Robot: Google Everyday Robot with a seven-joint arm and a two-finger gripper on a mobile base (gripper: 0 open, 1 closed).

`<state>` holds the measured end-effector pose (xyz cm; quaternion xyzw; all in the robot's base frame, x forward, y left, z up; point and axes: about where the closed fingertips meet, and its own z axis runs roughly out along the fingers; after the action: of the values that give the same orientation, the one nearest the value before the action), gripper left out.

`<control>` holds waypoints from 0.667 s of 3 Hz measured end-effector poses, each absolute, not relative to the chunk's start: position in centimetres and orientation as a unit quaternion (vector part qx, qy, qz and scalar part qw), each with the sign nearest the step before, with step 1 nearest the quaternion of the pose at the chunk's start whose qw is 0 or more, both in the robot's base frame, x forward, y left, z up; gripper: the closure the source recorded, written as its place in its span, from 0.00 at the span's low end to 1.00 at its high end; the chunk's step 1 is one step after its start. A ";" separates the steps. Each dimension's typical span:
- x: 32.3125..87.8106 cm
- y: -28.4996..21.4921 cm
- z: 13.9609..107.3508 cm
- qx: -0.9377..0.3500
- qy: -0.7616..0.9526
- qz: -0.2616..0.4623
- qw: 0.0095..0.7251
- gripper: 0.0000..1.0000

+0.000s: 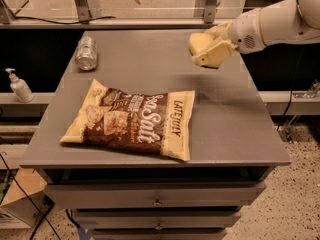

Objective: Move sponge near 7up can

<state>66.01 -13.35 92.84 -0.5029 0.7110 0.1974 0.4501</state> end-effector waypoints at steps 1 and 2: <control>66.0 -12.7 93.3 -0.503 0.706 0.206 0.454 1.00; 66.4 -10.9 92.5 -0.509 0.698 0.221 0.453 1.00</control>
Offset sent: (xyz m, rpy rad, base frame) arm 0.0075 0.0397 -0.0088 0.0600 0.0095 0.0726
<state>66.39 -10.92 92.51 -0.5091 0.6978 0.2213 0.4527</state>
